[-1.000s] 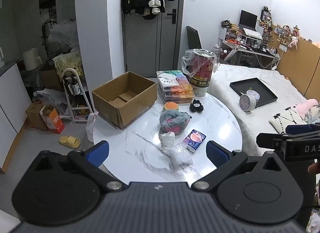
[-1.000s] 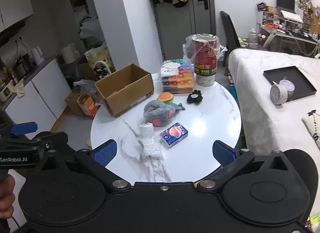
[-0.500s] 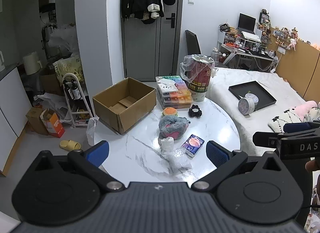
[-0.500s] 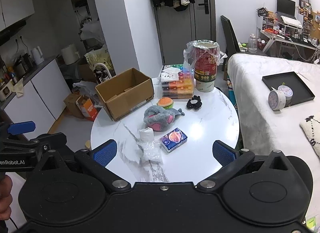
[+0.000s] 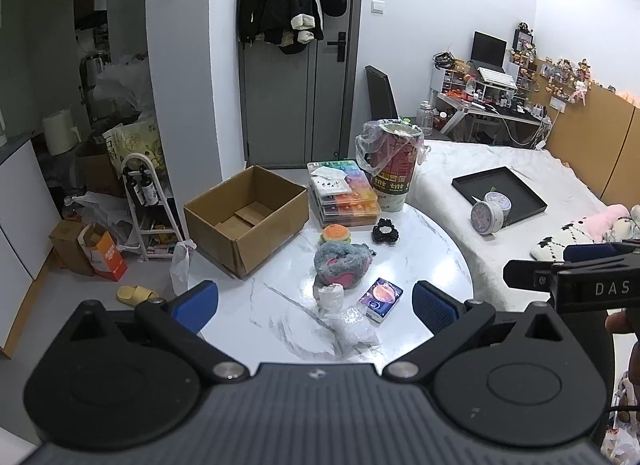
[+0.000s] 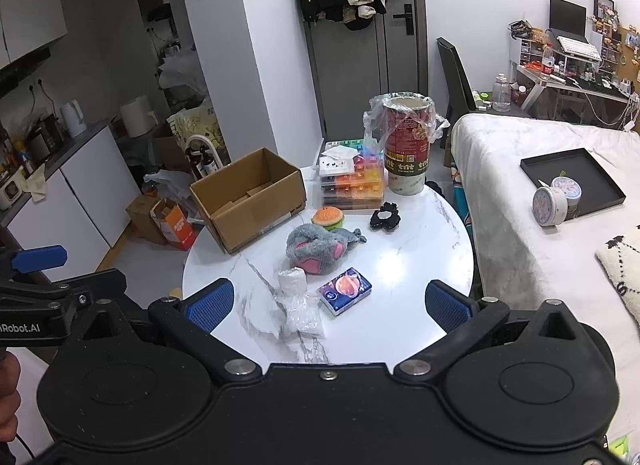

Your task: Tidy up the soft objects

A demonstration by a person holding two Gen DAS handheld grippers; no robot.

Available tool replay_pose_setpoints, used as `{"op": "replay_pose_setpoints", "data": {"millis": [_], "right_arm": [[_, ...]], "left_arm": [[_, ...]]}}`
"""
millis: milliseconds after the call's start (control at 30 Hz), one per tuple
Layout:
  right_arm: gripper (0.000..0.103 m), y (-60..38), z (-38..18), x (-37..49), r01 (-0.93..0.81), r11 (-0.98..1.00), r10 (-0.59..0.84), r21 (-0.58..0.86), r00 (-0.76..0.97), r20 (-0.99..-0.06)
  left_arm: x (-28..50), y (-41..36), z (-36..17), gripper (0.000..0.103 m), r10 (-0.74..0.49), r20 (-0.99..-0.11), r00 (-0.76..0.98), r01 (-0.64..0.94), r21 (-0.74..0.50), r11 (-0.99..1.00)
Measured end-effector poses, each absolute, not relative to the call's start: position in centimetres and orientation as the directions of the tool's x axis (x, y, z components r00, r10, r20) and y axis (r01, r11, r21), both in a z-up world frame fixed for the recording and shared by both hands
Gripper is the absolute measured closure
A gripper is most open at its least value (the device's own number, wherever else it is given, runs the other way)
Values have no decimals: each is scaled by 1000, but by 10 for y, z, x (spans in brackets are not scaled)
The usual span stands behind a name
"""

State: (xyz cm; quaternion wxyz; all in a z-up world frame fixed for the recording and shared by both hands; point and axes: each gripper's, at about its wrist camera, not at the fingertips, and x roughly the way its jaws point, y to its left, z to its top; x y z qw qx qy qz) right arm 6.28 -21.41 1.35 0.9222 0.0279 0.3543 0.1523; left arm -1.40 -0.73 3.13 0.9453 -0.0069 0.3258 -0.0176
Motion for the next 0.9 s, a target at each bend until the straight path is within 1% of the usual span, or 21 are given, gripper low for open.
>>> {"op": "replay_pose_setpoints", "data": {"millis": [900], "right_arm": [[0, -215, 22, 61, -266, 948, 313, 173, 691, -651]], "left_arm": [[-19, -9, 36, 1, -55, -616, 786, 36, -43, 998]]}}
